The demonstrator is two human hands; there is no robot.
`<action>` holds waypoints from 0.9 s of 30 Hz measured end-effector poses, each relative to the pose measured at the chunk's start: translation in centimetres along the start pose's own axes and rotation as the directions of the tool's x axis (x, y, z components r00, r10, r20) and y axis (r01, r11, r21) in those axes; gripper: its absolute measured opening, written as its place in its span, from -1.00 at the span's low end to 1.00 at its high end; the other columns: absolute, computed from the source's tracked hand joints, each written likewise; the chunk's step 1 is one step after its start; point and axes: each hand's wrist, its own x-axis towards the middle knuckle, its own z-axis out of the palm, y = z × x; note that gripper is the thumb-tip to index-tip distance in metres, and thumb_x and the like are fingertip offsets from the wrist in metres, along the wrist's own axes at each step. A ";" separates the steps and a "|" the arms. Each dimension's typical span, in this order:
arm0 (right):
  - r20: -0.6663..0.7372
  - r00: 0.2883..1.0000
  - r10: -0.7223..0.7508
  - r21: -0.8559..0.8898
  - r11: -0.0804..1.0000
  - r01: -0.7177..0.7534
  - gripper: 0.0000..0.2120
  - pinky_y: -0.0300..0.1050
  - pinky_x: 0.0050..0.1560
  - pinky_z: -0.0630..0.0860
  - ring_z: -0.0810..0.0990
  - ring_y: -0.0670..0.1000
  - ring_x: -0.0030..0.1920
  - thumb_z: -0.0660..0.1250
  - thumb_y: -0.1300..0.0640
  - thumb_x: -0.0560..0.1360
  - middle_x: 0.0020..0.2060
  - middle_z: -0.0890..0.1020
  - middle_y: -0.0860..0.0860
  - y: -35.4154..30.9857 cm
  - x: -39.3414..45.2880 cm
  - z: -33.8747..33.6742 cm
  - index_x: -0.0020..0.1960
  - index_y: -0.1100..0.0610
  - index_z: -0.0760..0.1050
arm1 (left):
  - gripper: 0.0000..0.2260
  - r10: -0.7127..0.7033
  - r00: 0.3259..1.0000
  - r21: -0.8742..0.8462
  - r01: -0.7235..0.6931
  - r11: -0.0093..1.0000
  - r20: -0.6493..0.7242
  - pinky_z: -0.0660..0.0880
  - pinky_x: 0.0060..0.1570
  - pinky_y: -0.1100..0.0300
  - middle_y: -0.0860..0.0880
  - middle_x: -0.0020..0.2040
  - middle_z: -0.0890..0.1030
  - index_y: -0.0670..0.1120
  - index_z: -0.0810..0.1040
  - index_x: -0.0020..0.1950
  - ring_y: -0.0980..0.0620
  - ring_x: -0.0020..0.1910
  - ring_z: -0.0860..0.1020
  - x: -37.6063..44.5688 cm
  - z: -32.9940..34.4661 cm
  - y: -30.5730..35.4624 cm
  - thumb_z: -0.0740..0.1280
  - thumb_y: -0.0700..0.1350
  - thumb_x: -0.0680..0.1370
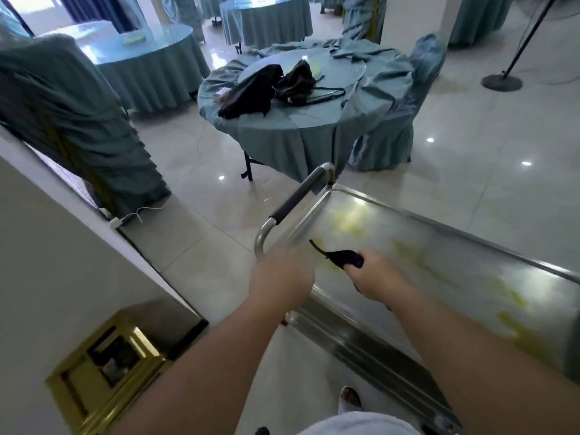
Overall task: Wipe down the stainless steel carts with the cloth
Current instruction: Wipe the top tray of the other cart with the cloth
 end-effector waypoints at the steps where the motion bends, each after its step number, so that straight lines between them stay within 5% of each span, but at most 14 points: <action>1: 0.002 1.000 0.005 -0.005 1.000 -0.005 -0.69 0.00 0.03 0.59 0.61 0.12 0.01 0.28 -0.13 0.66 0.06 0.62 0.07 -0.1 1.4 -0.4 0.26 0.06 0.51 | -0.44 -0.003 1.000 0.002 0.003 1.000 -0.002 0.39 0.38 -0.15 -0.04 0.59 0.38 0.04 0.25 0.65 -0.10 0.52 0.39 1.6 -0.4 0.2 0.08 0.22 0.68; 7: -0.005 0.997 0.082 0.014 0.997 -0.082 -0.68 -0.03 -0.01 0.52 0.59 0.14 0.01 0.28 -0.17 0.62 0.02 0.61 0.04 0.1 7.6 -1.0 0.23 0.01 0.53 | -0.43 0.022 0.999 0.033 -0.023 0.999 0.039 0.42 0.34 -0.13 -0.04 0.53 0.44 0.04 0.28 0.64 -0.10 0.47 0.43 9.2 -0.6 0.4 0.07 0.22 0.66; 14: 0.015 0.972 0.236 0.162 0.958 -0.235 -0.65 0.12 0.27 0.55 0.60 0.23 0.21 0.30 -0.06 0.66 0.23 0.62 0.18 -0.5 13.2 1.2 0.33 0.15 0.53 | -0.52 0.167 0.979 0.088 -0.178 0.980 0.120 0.45 0.32 -0.12 -0.03 0.43 0.52 0.02 0.37 0.55 -0.11 0.37 0.49 17.9 -0.8 -1.7 0.13 0.16 0.67; 27: 0.008 0.876 0.482 0.315 0.830 -0.459 -0.68 0.08 0.16 0.58 0.62 0.18 0.14 0.26 -0.12 0.67 0.19 0.63 0.08 -6.2 19.3 9.0 0.32 0.03 0.54 | -0.62 0.546 0.813 0.073 -0.569 0.819 0.202 0.43 0.33 -0.06 -0.02 0.40 0.52 0.01 0.39 0.52 -0.11 0.37 0.50 33.0 -1.7 -6.4 0.18 0.02 0.70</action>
